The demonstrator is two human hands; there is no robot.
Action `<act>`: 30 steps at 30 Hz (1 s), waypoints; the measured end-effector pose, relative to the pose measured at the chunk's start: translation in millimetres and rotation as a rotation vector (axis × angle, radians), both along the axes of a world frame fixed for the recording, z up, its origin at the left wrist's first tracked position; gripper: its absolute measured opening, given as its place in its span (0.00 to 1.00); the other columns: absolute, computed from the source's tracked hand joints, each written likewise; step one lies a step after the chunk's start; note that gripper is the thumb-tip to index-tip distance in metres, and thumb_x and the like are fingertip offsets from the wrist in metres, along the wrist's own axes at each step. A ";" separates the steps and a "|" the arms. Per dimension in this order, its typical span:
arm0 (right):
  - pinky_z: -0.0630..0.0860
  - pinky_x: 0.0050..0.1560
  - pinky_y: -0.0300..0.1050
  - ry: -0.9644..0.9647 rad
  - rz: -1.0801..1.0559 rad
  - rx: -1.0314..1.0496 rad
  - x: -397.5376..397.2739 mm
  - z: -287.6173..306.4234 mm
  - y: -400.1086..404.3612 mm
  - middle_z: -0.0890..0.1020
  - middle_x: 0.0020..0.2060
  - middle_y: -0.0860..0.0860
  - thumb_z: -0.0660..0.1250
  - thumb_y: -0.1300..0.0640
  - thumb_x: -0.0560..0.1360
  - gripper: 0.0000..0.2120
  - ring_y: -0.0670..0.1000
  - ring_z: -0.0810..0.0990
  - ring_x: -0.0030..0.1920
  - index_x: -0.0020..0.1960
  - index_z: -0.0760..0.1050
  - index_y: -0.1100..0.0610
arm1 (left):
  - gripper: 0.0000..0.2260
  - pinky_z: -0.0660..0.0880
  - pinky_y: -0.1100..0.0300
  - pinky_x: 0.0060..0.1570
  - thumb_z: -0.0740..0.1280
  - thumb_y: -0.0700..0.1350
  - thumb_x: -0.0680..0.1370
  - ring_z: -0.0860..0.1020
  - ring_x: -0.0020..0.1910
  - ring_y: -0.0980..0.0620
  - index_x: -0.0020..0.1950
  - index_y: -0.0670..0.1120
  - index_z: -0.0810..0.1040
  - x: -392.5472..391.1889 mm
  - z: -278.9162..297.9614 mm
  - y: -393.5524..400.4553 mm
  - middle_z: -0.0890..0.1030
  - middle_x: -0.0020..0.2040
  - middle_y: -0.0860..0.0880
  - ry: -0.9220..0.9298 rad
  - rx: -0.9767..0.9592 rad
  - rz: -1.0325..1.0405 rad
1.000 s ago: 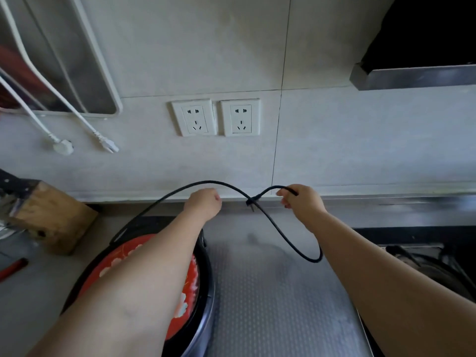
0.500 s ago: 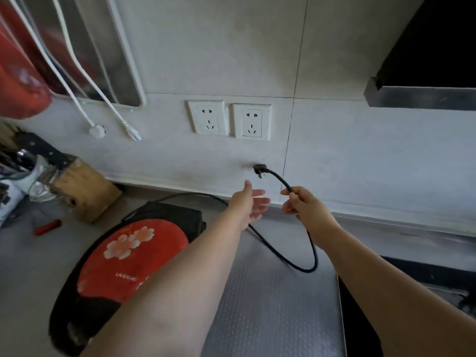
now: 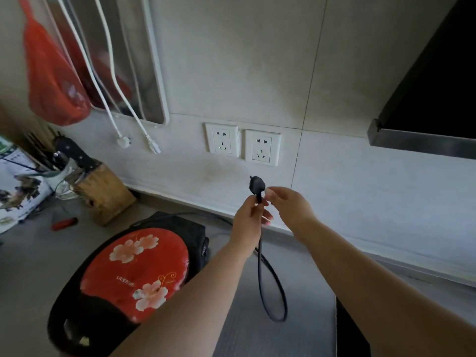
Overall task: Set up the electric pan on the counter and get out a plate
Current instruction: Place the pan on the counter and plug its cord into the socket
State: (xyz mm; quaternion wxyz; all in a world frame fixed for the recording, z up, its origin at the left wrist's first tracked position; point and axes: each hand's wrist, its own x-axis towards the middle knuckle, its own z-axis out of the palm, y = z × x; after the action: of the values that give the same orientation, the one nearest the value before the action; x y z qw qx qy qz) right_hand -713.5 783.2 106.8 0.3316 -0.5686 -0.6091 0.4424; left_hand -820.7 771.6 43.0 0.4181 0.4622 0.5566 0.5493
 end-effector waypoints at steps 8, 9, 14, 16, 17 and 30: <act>0.67 0.20 0.31 0.065 -0.150 -0.041 -42.5 19.9 16.6 0.80 0.33 0.52 0.69 0.55 0.76 0.08 0.46 0.75 0.27 0.45 0.82 0.59 | 0.12 0.75 0.60 0.48 0.54 0.42 0.82 0.81 0.45 0.46 0.55 0.50 0.77 -30.8 24.7 16.3 0.83 0.42 0.50 0.221 -0.015 -0.083; 0.68 0.22 0.33 0.069 -0.172 -0.038 -45.6 18.1 20.0 0.79 0.31 0.51 0.69 0.55 0.75 0.08 0.46 0.76 0.26 0.44 0.81 0.59 | 0.12 0.74 0.60 0.49 0.55 0.42 0.82 0.82 0.47 0.46 0.56 0.51 0.77 -34.3 27.8 21.1 0.83 0.41 0.52 0.254 -0.030 -0.101; 0.73 0.35 0.41 0.071 -0.286 0.022 -46.7 8.1 40.7 0.82 0.36 0.51 0.71 0.51 0.73 0.08 0.49 0.79 0.33 0.44 0.79 0.56 | 0.09 0.74 0.49 0.58 0.62 0.46 0.78 0.80 0.51 0.46 0.42 0.52 0.81 -46.8 39.0 44.0 0.83 0.41 0.51 0.363 -0.074 -0.185; 0.76 0.39 0.44 0.087 -0.307 0.044 -44.9 3.0 47.7 0.83 0.36 0.51 0.71 0.51 0.73 0.09 0.49 0.81 0.35 0.45 0.80 0.57 | 0.08 0.75 0.50 0.57 0.66 0.47 0.77 0.81 0.51 0.46 0.44 0.50 0.84 -51.6 41.1 52.5 0.85 0.46 0.48 0.362 -0.091 -0.165; 0.78 0.41 0.46 0.113 -0.308 0.052 -44.4 1.2 50.3 0.83 0.36 0.50 0.70 0.53 0.74 0.07 0.48 0.82 0.34 0.45 0.80 0.57 | 0.07 0.76 0.53 0.53 0.66 0.46 0.77 0.81 0.49 0.47 0.48 0.47 0.84 -53.3 43.3 56.1 0.84 0.47 0.49 0.334 -0.096 -0.123; 0.82 0.51 0.54 0.259 -0.231 0.156 -51.6 -15.1 71.8 0.85 0.37 0.53 0.71 0.54 0.72 0.00 0.56 0.85 0.42 0.43 0.80 0.50 | 0.18 0.79 0.60 0.39 0.69 0.55 0.76 0.81 0.37 0.49 0.49 0.40 0.78 -52.3 53.3 93.4 0.82 0.43 0.44 -0.031 -0.190 -0.014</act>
State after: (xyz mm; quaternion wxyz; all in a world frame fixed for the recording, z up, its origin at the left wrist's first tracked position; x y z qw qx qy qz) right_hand -765.0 855.0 91.7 0.4986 -0.5458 -0.5245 0.4224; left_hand -873.0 865.0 96.2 0.4725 0.4159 0.5964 0.4980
